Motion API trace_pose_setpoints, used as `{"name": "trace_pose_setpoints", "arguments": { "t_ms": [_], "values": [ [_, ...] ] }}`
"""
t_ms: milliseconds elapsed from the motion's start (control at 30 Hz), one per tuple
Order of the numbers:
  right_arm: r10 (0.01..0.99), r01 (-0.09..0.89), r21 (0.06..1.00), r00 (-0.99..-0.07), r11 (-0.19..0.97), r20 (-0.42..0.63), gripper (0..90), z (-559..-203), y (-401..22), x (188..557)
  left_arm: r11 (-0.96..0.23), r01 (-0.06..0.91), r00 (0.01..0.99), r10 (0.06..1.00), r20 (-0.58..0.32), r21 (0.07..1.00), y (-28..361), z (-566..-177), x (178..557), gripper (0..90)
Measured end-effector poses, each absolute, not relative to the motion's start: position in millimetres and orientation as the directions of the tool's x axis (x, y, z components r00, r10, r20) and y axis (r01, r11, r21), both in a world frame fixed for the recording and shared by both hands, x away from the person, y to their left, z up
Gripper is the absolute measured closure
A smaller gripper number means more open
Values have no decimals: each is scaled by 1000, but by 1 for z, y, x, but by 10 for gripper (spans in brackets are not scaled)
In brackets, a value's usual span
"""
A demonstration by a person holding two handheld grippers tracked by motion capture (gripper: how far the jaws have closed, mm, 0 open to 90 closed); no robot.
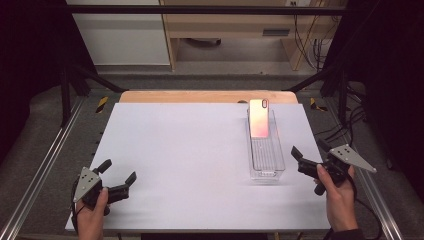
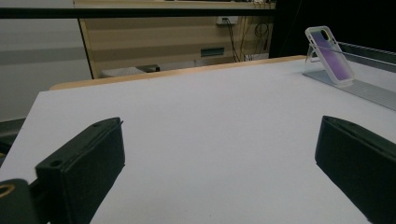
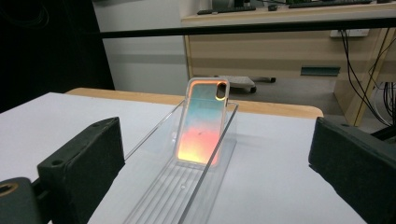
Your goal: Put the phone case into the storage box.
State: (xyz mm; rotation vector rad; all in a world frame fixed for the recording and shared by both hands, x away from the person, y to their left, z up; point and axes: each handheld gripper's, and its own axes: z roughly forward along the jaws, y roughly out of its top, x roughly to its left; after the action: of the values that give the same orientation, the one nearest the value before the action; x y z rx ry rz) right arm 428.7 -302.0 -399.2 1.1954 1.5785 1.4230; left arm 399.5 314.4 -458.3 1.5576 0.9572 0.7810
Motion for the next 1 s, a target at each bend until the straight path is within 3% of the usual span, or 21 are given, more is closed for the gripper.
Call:
{"name": "trace_pose_setpoints", "arguments": {
  "t_ms": [1000],
  "values": [
    [918,182,983,-389,-2,74,32,-432,-298,406,-95,170,472,881,4,981,311,-459,399,11]
  ]
}}
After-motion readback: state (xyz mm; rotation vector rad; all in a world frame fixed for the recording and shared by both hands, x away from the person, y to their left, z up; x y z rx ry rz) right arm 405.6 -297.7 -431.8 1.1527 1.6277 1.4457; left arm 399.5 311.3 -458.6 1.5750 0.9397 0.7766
